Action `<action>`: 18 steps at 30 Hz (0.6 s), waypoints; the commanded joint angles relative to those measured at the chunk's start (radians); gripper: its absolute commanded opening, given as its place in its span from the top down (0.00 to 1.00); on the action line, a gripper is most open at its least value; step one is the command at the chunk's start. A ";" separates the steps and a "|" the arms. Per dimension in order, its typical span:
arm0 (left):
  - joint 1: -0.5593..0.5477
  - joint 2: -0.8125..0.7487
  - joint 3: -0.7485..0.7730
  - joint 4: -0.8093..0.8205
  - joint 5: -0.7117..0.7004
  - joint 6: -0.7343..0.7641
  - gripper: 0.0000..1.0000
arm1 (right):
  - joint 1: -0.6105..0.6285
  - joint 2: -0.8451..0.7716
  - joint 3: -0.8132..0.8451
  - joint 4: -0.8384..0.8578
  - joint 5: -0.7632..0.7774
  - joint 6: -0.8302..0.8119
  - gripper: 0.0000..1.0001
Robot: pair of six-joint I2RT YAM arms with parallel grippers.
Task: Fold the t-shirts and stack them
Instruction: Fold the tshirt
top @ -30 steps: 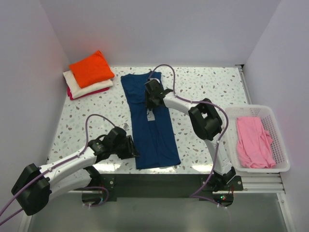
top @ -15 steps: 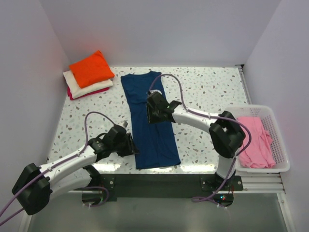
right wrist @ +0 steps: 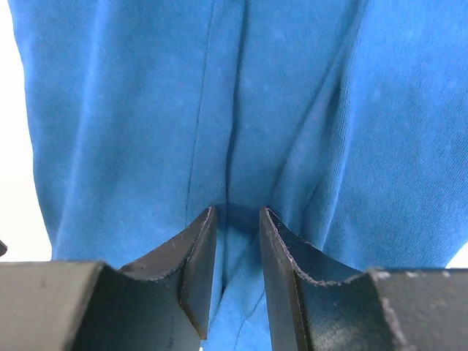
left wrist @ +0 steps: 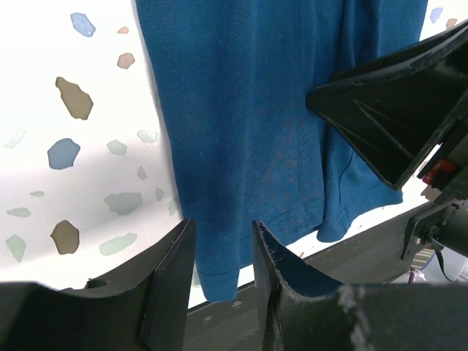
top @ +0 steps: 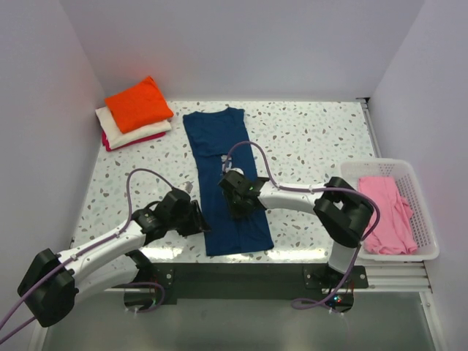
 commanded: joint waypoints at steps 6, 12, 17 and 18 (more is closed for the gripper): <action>0.007 -0.022 0.008 0.003 -0.005 0.021 0.59 | 0.034 -0.081 -0.055 -0.005 -0.011 0.043 0.66; 0.009 -0.016 0.005 0.008 0.000 0.024 0.59 | 0.065 -0.115 -0.078 -0.006 -0.034 0.060 0.66; 0.010 -0.016 -0.004 0.012 0.001 0.021 0.59 | 0.093 -0.113 -0.092 -0.008 -0.052 0.071 0.66; 0.010 -0.016 -0.006 0.014 0.000 0.020 0.59 | 0.097 -0.118 -0.097 -0.005 -0.056 0.077 0.66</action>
